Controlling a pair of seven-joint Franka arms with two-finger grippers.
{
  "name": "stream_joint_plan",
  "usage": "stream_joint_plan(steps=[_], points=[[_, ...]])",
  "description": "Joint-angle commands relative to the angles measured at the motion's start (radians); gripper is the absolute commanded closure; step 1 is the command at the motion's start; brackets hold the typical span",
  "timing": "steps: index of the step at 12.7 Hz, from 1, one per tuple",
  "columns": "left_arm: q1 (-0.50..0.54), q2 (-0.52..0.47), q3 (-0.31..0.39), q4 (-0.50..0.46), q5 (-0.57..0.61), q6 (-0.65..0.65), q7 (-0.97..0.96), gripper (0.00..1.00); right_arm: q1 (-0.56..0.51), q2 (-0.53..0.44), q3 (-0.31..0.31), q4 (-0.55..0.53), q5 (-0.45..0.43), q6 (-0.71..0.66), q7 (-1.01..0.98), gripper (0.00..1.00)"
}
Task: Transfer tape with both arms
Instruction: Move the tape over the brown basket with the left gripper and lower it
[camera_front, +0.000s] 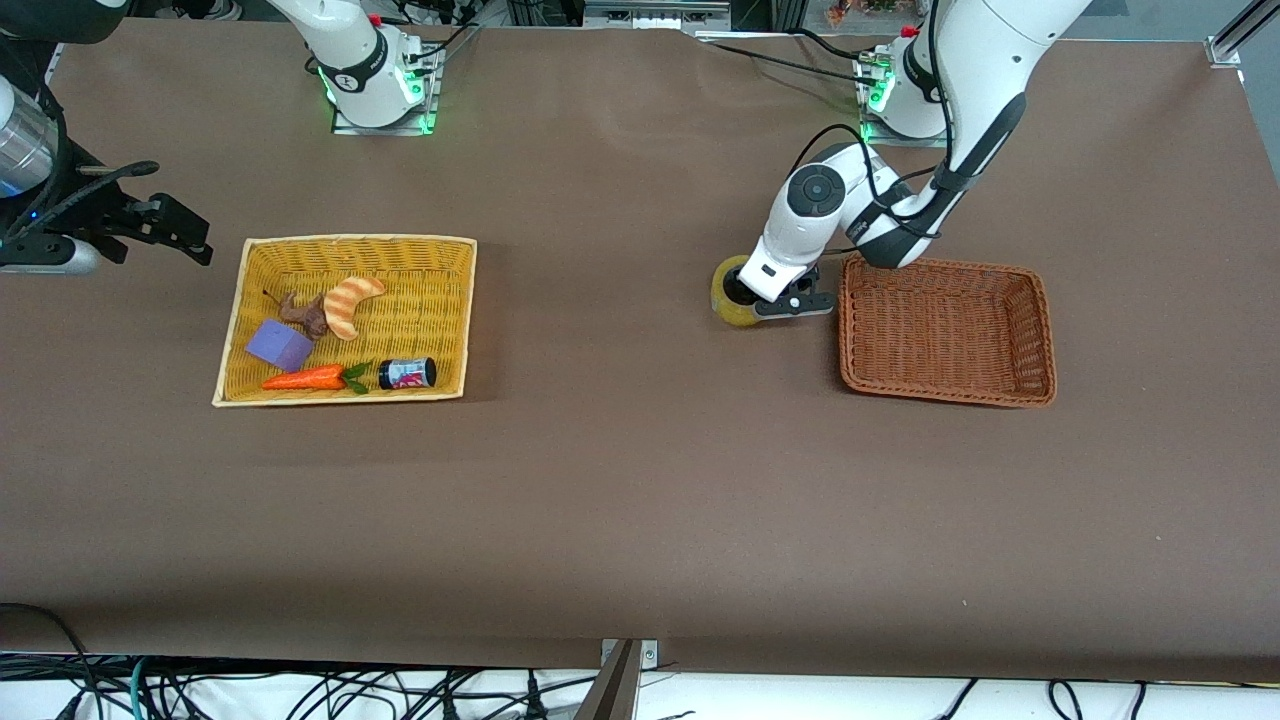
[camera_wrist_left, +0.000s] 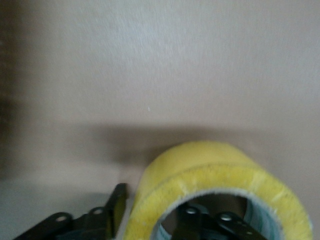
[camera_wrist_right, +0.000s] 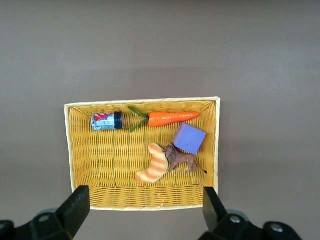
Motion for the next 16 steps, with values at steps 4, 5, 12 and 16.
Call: stream_joint_plan(steps=[4,5,12,16], points=[[0.004,-0.063,-0.017,0.11,-0.113,-0.203,0.018,1.0,-0.006,0.007,0.006,0.026,0.007,-0.034,-0.01,0.0],[0.007,-0.1,-0.02,0.144,-0.186,-0.286,0.112,1.0,-0.006,0.008,0.006,0.026,0.007,-0.035,-0.011,0.0],[0.035,-0.321,0.329,0.293,-0.295,-0.721,1.073,1.0,-0.006,0.007,0.006,0.024,0.007,-0.06,-0.011,0.0],[0.046,-0.323,0.461,0.177,-0.225,-0.541,1.255,1.0,-0.006,0.002,0.006,0.026,0.007,-0.097,-0.01,0.0]])
